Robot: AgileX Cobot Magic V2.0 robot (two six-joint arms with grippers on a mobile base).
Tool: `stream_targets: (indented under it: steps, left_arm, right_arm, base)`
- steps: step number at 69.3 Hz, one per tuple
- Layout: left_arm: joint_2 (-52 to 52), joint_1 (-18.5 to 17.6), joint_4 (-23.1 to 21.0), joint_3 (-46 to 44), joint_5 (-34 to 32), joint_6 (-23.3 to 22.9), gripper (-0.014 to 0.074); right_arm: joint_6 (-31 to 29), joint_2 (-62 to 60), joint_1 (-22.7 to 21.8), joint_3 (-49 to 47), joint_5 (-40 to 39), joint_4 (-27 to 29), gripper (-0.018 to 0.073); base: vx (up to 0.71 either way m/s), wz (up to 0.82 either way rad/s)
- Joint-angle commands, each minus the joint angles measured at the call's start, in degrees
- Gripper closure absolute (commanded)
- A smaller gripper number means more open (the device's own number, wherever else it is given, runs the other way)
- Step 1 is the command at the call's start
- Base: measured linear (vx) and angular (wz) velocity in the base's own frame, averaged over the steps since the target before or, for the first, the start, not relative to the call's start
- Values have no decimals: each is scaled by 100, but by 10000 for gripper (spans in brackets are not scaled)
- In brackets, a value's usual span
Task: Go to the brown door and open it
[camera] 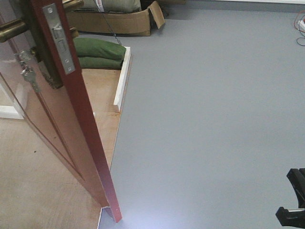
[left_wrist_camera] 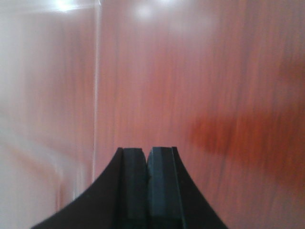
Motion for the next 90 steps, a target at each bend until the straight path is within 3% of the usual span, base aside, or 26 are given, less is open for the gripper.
stream_targets:
  steps: [1, 90]
  left_arm:
    - [-15, -48, -557, -67, 175, 22, 580]
    - [67, -48, -557, -55, 332, 22, 580]
  right_arm:
    - [-51, -89, -6, 11, -449, -7, 559]
    - [-51, -89, -6, 11, -443, -7, 559]
  base:
    - [0, 0]
    - [0, 0]
